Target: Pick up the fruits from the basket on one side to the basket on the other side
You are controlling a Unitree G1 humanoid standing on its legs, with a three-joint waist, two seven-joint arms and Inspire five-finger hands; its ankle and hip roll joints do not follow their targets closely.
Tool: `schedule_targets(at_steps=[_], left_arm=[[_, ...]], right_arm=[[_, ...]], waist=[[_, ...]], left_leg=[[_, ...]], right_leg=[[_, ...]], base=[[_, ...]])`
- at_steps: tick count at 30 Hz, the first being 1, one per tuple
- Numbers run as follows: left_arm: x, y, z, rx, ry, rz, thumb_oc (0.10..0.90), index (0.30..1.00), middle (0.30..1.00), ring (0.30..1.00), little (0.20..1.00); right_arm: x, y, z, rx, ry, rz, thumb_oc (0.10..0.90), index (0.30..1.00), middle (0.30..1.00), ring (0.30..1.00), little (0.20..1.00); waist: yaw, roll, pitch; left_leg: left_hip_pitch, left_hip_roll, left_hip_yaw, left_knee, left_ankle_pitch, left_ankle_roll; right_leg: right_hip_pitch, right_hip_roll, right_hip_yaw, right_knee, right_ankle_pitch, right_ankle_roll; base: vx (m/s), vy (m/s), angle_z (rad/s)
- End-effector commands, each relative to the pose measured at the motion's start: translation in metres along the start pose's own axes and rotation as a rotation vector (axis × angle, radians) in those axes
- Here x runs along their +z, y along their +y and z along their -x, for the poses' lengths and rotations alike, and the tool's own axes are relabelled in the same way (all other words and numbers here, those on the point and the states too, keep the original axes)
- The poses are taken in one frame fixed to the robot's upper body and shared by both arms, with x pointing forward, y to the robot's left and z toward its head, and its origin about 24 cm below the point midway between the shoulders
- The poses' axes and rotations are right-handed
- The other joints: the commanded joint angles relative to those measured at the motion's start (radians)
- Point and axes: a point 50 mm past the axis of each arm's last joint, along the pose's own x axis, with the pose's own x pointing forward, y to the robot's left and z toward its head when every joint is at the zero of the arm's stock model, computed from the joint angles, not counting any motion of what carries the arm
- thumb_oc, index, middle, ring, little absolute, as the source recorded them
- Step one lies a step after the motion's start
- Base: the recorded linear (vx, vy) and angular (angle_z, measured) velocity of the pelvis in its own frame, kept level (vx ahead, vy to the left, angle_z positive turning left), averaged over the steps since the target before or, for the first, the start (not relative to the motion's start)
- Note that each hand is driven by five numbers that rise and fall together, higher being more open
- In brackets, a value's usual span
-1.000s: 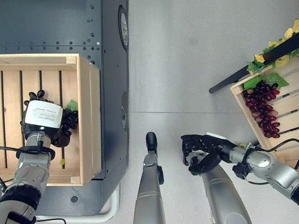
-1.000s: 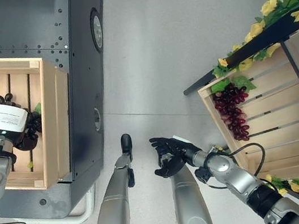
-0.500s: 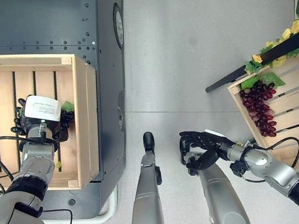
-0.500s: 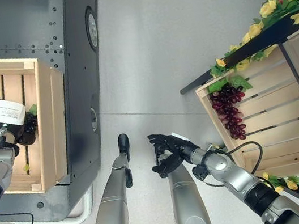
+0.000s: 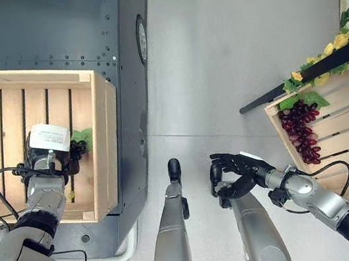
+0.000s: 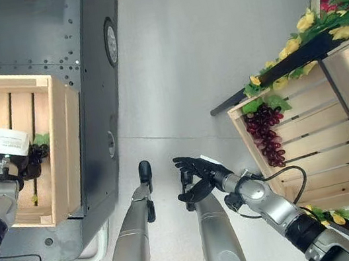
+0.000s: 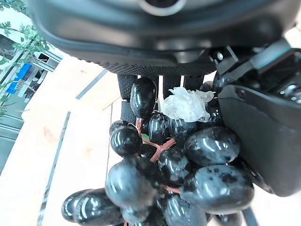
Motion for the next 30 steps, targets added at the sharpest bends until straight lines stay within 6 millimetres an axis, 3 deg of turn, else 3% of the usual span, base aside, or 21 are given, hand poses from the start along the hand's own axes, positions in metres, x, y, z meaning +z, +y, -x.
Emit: schedule_targets(at_steps=[1, 6, 13, 16, 22, 27, 29, 30], left_arm=[[-0.054, 0.001, 0.002, 0.049, 0.251, 0.051, 0.400, 0.300, 0.300, 0.300, 0.300], [-0.060, -0.010, 0.011, 0.084, 0.282, 0.138, 0.400, 0.300, 0.300, 0.300, 0.300], [-0.066, -0.028, 0.031, 0.182, 0.306, 0.257, 0.400, 0.300, 0.300, 0.300, 0.300], [-0.067, -0.025, 0.034, 0.250, 0.317, 0.324, 0.400, 0.300, 0.300, 0.300, 0.300], [-0.063, -0.016, 0.050, 0.539, 0.391, 0.675, 0.400, 0.300, 0.300, 0.300, 0.300], [-0.036, -0.003, 0.058, 0.689, 0.369, 1.085, 0.400, 0.300, 0.300, 0.300, 0.300], [-0.029, 0.000, 0.059, 0.708, 0.357, 1.150, 0.400, 0.300, 0.300, 0.300, 0.300], [-0.017, 0.007, 0.062, 0.734, 0.337, 1.278, 0.400, 0.300, 0.300, 0.300, 0.300]], right_arm=[[0.019, 0.014, 0.005, 0.038, -0.155, -0.023, 0.800, 0.900, 0.900, 0.900, 0.900], [0.016, 0.018, 0.007, 0.044, -0.149, -0.043, 0.800, 0.900, 0.900, 0.900, 0.900], [0.003, 0.028, 0.011, 0.049, -0.127, -0.083, 0.800, 0.900, 0.900, 0.900, 0.900], [0.002, 0.032, 0.011, 0.047, -0.131, -0.094, 0.800, 0.900, 0.900, 0.900, 0.900], [0.003, 0.037, 0.015, -0.023, -0.202, -0.147, 0.800, 0.900, 0.900, 0.900, 0.900], [0.014, 0.042, 0.014, -0.063, -0.292, -0.182, 0.800, 0.900, 0.900, 0.900, 0.900], [0.017, 0.042, 0.014, -0.070, -0.310, -0.186, 0.800, 0.900, 0.900, 0.900, 0.900], [0.025, 0.042, 0.012, -0.080, -0.358, -0.204, 0.800, 0.900, 0.900, 0.900, 0.900]], waist=[[0.011, 0.025, -0.013], [0.024, 0.035, -0.018], [0.050, 0.046, -0.138], [0.056, 0.046, -0.160], [0.083, 0.036, -0.241], [0.098, 0.025, -0.297], [0.101, 0.023, -0.305], [0.108, 0.019, -0.324]], left_leg=[[0.089, -0.064, 0.074, 0.039, -0.132, 0.016], [0.230, -0.074, 0.041, -0.038, -0.123, 0.011], [0.367, -0.085, -0.016, -0.159, -0.112, 0.003], [0.400, -0.083, -0.026, -0.190, -0.107, 0.002], [0.465, -0.073, -0.049, -0.263, -0.093, 0.001], [0.507, -0.064, -0.064, -0.311, -0.084, -0.001], [0.512, -0.063, -0.069, -0.317, -0.084, -0.002], [0.524, -0.061, -0.072, -0.319, -0.088, -0.001]], right_leg=[[0.112, 0.038, 0.016, -0.147, 0.059, 0.049], [0.262, 0.024, 0.005, -0.229, 0.065, 0.058], [0.421, 0.019, -0.012, -0.369, 0.083, 0.065], [0.453, 0.021, -0.014, -0.396, 0.090, 0.065], [0.518, 0.025, -0.024, -0.461, 0.112, 0.072], [0.557, 0.027, -0.029, -0.497, 0.124, 0.076], [0.563, 0.026, -0.030, -0.504, 0.126, 0.078], [0.573, 0.023, -0.027, -0.514, 0.131, 0.080]], base=[[0.01, -0.038, 0.03], [0.03, -0.048, 0.04], [0.09, -0.049, 0.08], [0.06, -0.039, 0.10], [0.04, -0.081, 0.10], [0.02, -0.062, 0.09], [0.01, -0.044, 0.01], [0.03, -0.046, 0.05]])
